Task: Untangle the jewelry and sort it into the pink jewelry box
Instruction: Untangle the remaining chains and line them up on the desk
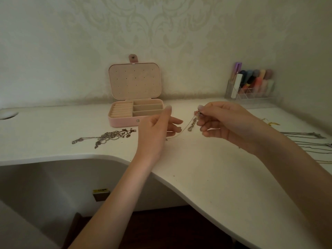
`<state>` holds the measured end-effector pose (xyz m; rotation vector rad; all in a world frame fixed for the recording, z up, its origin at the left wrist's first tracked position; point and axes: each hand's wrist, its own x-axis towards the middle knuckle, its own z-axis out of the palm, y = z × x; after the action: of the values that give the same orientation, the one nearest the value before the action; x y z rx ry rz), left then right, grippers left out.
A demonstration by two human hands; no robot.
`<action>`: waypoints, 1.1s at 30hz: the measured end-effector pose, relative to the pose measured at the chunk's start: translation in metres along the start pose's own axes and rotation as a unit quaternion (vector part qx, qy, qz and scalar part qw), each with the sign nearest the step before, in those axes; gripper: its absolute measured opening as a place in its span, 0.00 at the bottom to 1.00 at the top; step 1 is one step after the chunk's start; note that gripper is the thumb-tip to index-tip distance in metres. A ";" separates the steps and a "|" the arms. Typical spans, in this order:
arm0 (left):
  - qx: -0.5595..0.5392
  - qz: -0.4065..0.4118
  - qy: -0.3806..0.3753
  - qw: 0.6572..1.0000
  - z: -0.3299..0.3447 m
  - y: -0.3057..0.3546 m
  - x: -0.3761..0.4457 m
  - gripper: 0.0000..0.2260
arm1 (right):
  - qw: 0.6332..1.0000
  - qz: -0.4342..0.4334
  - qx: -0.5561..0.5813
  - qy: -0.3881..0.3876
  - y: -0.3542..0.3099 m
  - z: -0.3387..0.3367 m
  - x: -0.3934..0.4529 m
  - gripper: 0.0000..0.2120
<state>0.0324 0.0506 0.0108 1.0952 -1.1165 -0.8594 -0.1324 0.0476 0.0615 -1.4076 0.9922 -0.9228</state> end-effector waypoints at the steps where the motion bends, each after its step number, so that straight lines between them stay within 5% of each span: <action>1: -0.002 0.003 -0.013 1.000 0.000 0.000 0.000 0.21 | 1.000 -0.006 -0.015 -0.005 0.000 0.000 -0.001 0.11; 4: 0.014 0.017 -0.072 0.997 0.002 0.001 -0.002 0.22 | 0.999 -0.019 -0.044 -0.014 0.000 0.000 -0.001 0.18; 10: 0.184 0.130 -0.068 0.972 0.004 -0.002 -0.009 0.10 | 0.998 -0.027 -0.058 -0.008 0.000 -0.002 -0.002 0.13; 14: 0.245 0.170 -0.023 0.954 0.002 -0.004 -0.005 0.21 | 0.996 -0.022 -0.089 -0.002 0.000 -0.003 -0.003 0.12; 19: 0.261 0.248 0.031 0.932 0.006 -0.008 -0.006 0.10 | 0.996 -0.011 -0.092 0.017 0.002 -0.001 -0.002 0.12; 25: 0.282 0.443 0.055 0.849 0.006 -0.012 -0.010 0.08 | 0.995 0.013 -0.093 0.026 0.007 0.006 -0.002 0.10; 33: 0.306 0.485 0.056 0.817 0.004 -0.016 -0.009 0.04 | 0.996 0.026 -0.076 0.029 0.009 0.007 0.000 0.11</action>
<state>0.0263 0.0538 -0.0063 0.8592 -1.6612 0.4073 -0.1265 0.0499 0.0523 -1.4798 1.1578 -0.8689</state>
